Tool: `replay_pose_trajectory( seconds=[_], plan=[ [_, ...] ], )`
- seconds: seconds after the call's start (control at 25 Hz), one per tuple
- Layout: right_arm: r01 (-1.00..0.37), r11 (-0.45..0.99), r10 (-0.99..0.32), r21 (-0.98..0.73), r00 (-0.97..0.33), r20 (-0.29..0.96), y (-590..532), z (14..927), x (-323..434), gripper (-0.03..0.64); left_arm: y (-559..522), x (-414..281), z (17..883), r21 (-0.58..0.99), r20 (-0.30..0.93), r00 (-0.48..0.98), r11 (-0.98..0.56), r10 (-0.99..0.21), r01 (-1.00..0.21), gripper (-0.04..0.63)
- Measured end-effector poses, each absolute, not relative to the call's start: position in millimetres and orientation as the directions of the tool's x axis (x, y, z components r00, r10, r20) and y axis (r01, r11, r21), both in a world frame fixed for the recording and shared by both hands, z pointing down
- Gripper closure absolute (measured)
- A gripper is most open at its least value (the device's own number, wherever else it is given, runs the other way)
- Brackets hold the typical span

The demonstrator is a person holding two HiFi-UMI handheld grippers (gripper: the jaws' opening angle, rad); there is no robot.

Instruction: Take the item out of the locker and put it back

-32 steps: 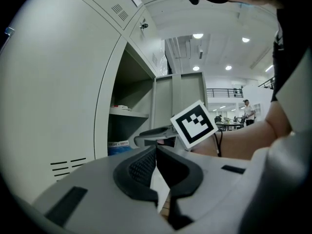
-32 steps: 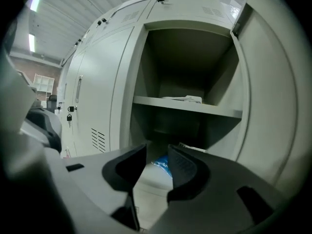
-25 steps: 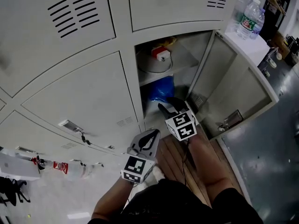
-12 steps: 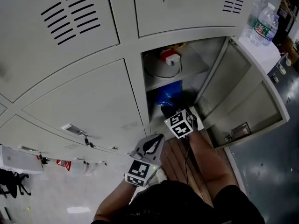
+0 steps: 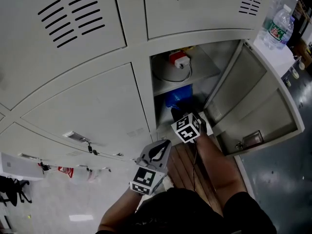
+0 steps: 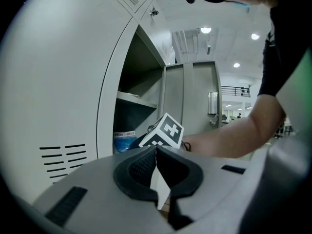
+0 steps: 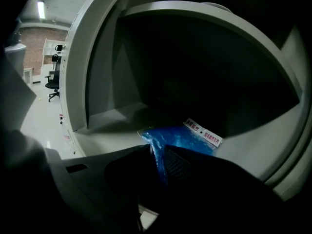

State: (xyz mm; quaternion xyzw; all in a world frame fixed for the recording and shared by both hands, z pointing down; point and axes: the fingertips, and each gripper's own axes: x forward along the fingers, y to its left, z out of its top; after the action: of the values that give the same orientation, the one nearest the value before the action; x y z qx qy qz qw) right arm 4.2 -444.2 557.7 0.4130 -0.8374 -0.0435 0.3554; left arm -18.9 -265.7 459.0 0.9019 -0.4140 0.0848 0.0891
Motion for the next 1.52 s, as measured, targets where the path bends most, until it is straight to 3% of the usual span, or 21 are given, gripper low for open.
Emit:
replay_pose_trajectory(
  seconds=[0.12,0.28,1.52],
  plan=[
    [-0.665,0.636,-0.736,0.39,-0.372,0.565,-445.0,560.0,6.6,0.575,-264.3,-20.4,459.1,0.093,0.226,0.646,-0.644,-0.729,-0.76,0.591],
    [-0.689,0.622,-0.738,0.372,-0.356,0.574,-443.7,560.7,7.1,0.587,-261.4,-22.9,459.3,0.091,0.229,0.651,-0.65,-0.724,-0.755,0.591],
    [-0.868,0.475,-0.816,0.149,-0.371,0.443,-336.2,499.5,-5.6,0.603,-184.8,-62.0,447.8,0.103,0.195,0.727,-0.723,-0.658,-0.683,0.591]
  ],
)
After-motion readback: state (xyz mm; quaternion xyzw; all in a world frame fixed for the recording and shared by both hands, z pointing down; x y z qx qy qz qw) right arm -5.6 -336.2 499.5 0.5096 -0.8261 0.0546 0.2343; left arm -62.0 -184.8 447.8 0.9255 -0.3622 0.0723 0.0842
